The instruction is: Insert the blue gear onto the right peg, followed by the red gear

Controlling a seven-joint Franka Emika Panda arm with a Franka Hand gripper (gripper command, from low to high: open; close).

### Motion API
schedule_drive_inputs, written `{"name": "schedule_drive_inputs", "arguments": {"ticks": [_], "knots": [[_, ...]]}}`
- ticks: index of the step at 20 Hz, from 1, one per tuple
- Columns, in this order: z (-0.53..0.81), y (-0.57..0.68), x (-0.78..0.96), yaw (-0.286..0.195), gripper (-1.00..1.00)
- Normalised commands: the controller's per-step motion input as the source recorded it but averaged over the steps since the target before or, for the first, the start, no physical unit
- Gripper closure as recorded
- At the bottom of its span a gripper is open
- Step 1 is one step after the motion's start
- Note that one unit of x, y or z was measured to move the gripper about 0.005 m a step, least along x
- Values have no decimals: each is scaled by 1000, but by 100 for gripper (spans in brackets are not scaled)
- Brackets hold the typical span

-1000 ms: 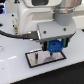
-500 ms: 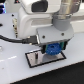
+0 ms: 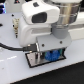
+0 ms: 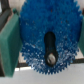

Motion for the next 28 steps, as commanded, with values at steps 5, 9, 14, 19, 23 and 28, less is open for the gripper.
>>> {"name": "schedule_drive_inputs", "arguments": {"ticks": [5, 9, 14, 19, 23, 28], "knots": [[66, 74, -1, 0, 100], [353, 123, -26, 0, -100], [446, 129, -176, 0, -100], [294, 167, -440, 0, -100], [133, 247, -583, 0, -100], [36, 116, -757, 0, -100]]}}
